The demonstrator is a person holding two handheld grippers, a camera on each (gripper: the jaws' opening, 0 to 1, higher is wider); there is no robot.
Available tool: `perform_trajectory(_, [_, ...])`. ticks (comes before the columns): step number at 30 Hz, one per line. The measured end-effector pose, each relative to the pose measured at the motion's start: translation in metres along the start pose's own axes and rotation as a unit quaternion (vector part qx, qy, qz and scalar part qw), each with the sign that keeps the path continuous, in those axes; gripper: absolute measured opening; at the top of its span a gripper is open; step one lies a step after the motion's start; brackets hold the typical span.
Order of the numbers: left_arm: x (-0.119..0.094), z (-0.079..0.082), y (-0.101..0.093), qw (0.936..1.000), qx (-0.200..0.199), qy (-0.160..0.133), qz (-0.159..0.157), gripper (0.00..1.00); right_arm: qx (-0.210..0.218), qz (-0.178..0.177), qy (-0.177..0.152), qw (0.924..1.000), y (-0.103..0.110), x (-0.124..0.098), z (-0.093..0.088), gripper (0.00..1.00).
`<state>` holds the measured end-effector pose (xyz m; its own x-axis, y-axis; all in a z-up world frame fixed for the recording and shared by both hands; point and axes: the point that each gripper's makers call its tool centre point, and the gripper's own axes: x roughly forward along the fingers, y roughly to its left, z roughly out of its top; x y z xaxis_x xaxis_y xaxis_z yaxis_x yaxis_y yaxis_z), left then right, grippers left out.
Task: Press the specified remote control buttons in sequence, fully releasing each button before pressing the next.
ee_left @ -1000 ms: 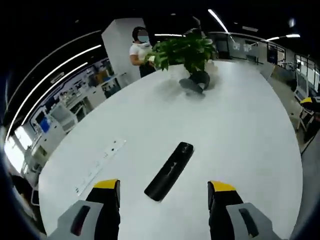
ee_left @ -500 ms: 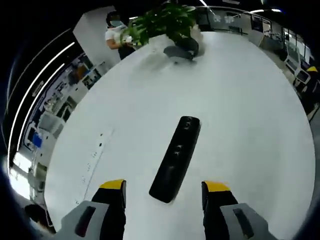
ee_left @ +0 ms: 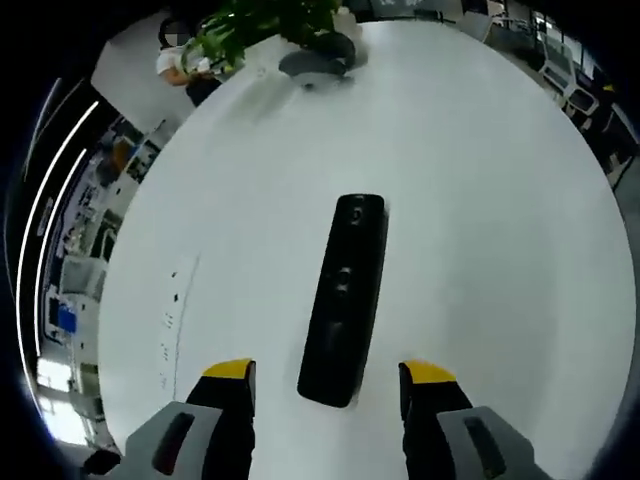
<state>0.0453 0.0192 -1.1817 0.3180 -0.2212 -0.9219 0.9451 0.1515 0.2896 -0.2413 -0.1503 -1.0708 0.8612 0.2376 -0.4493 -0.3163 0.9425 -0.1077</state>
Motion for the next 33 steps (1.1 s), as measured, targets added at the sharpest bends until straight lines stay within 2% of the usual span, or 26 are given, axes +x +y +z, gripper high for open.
perform_trajectory(1, [0.002, 0.001, 0.001, 0.9999, 0.011, 0.004, -0.008, 0.63, 0.000, 0.000, 0.000, 1.0000, 0.000, 0.000, 0.000, 0.74])
perform_trajectory(3, [0.003, 0.001, -0.002, 0.9995, 0.005, 0.017, -0.026, 0.61, 0.003, -0.002, -0.004, 1.0000, -0.001, -0.001, 0.001, 0.73])
perform_trajectory(4, [0.004, 0.000, -0.004, 0.9990, -0.002, 0.028, -0.035, 0.59, 0.005, -0.004, -0.004, 1.0000, -0.003, -0.001, 0.001, 0.73])
perform_trajectory(5, [0.005, 0.000, -0.007, 0.9980, 0.002, 0.034, -0.054, 0.57, 0.007, -0.004, -0.003, 1.0000, -0.003, -0.001, 0.001, 0.72])
perform_trajectory(7, [0.006, 0.002, -0.011, 0.9968, 0.016, 0.038, -0.068, 0.52, 0.008, -0.003, -0.005, 0.9999, -0.003, -0.001, 0.001, 0.72])
perform_trajectory(11, [0.007, 0.004, -0.008, 0.9957, 0.018, 0.053, -0.074, 0.56, 0.006, -0.004, -0.006, 1.0000, -0.003, 0.000, 0.002, 0.72])
perform_trajectory(12, [0.008, 0.003, -0.009, 0.9946, 0.015, 0.058, -0.085, 0.55, 0.006, -0.004, -0.005, 1.0000, -0.004, 0.000, 0.001, 0.72])
perform_trajectory(14, [0.009, 0.001, -0.019, 0.9879, 0.011, 0.072, -0.137, 0.47, 0.005, -0.005, -0.002, 1.0000, -0.004, 0.001, 0.000, 0.71])
perform_trajectory(15, [0.007, 0.001, -0.023, 0.9858, 0.010, 0.076, -0.149, 0.43, 0.004, -0.006, -0.001, 1.0000, -0.004, 0.001, 0.000, 0.71])
perform_trajectory(17, [0.012, 0.001, -0.015, 0.9853, 0.010, 0.086, -0.147, 0.41, 0.003, -0.009, -0.003, 1.0000, -0.005, 0.000, 0.000, 0.71])
perform_trajectory(26, [0.014, 0.000, -0.020, 0.9777, 0.027, 0.145, -0.150, 0.41, 0.004, -0.009, -0.002, 1.0000, -0.005, 0.001, 0.001, 0.69])
perform_trajectory(33, [0.013, -0.002, -0.019, 0.9756, 0.025, 0.161, -0.148, 0.38, 0.008, -0.016, -0.005, 0.9998, -0.009, 0.000, 0.001, 0.69])
